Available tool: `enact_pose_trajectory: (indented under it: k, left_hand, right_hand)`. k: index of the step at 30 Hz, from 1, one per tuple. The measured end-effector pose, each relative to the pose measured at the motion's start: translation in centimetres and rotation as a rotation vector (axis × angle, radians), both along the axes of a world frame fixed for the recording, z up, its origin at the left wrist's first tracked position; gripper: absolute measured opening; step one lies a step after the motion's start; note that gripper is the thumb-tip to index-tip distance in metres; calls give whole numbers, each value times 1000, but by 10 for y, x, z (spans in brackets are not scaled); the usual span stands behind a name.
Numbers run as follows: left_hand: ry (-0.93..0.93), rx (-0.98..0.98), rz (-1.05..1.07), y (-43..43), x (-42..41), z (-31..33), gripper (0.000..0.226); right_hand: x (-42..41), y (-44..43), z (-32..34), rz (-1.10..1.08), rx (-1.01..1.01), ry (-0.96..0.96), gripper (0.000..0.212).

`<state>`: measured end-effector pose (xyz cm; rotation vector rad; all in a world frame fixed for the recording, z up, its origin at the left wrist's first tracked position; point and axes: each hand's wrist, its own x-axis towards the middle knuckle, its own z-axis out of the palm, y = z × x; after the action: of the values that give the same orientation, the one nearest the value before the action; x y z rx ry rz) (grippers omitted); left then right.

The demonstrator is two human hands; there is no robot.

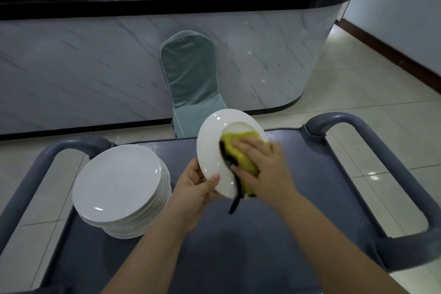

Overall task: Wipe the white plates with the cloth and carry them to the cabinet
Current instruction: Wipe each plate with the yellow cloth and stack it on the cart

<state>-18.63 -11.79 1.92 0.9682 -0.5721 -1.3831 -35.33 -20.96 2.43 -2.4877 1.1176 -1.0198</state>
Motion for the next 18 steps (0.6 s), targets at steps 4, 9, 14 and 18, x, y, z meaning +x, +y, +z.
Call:
enact_pose_trajectory:
  k: [4, 9, 14, 18]
  left_hand:
    - [44, 31, 45, 5, 6, -6, 46]
    - [-66, 43, -48, 19, -2, -11, 42]
    - [-199, 44, -44, 19, -11, -7, 38]
    - [-145, 98, 11, 23, -11, -10, 40]
  right_hand:
    - [-37, 11, -33, 157, -130, 110, 45]
    - [-56, -44, -14, -209, 211, -59, 38]
    - [20, -13, 26, 91, 41, 50, 44]
    - [32, 6, 29, 387, -230, 242, 41]
